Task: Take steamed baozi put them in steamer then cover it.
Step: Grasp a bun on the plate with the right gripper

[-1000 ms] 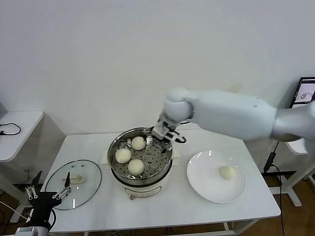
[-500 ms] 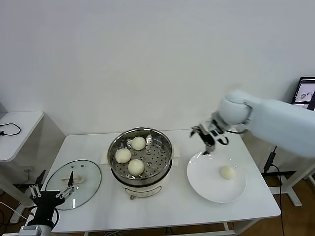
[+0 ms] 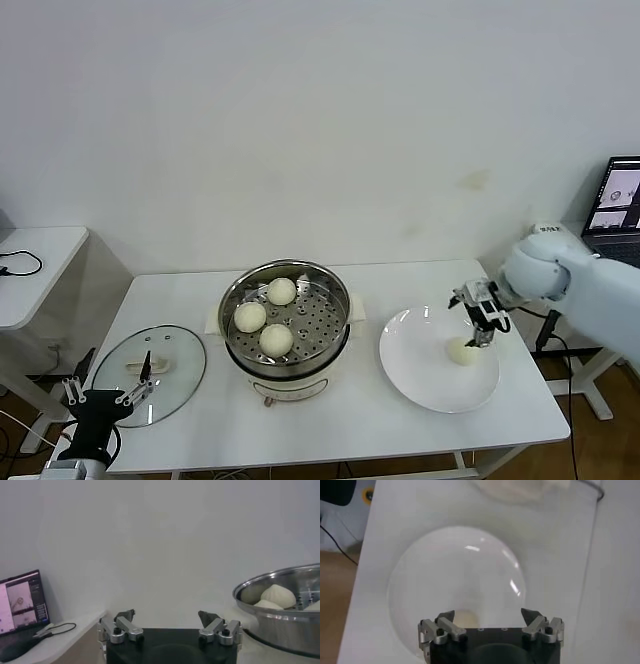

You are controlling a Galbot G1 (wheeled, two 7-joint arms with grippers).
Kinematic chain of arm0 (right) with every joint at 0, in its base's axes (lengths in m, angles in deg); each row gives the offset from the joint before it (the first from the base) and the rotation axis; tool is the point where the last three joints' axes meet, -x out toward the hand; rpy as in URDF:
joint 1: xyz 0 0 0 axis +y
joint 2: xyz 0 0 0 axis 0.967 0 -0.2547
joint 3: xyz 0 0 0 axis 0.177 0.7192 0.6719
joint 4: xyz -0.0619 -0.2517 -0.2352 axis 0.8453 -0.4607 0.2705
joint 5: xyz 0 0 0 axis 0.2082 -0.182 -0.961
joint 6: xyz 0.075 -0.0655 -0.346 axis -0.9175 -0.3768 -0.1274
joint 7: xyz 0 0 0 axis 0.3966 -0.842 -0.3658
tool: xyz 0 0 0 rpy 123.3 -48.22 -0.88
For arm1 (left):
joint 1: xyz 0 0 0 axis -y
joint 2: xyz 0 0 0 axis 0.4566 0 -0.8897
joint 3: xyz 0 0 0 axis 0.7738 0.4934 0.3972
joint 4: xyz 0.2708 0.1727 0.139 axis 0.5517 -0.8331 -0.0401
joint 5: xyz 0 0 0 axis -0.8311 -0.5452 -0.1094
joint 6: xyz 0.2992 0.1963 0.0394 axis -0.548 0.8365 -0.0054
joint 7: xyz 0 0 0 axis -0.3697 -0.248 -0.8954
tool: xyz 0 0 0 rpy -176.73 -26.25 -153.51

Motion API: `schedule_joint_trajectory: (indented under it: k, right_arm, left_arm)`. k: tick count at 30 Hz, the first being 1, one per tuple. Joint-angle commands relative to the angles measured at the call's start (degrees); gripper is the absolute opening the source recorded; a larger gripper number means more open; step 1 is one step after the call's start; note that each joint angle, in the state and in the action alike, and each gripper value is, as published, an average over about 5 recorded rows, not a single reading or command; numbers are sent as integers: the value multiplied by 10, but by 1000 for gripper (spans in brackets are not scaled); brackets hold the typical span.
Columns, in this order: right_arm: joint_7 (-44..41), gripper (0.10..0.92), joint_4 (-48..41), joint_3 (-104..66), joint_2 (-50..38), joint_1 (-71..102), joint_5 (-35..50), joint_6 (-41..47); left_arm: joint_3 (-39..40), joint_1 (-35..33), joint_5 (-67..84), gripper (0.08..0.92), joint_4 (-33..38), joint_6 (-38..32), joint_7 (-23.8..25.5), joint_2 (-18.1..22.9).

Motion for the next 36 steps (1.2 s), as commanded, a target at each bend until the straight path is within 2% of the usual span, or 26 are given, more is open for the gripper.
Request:
schedule_joint_trajectory:
  k: [1, 21, 31, 36]
  right_arm:
    - [6, 823, -57, -93, -19, 140, -51, 11]
    - [29, 823, -170, -134, 96, 182, -80, -4]
    - [26, 819, -195, -134, 114, 181, -93, -5]
    - [25, 784, -205, -143, 120, 186, -99, -7]
  left_arm:
    - [0, -3, -2, 823, 1, 0, 0, 1]
    - [-3, 2, -2, 823, -6, 0, 1, 3]
    - [-6, 0, 0, 823, -6, 0, 1, 3]
    - [-5, -1, -1, 823, -5, 0, 1, 6]
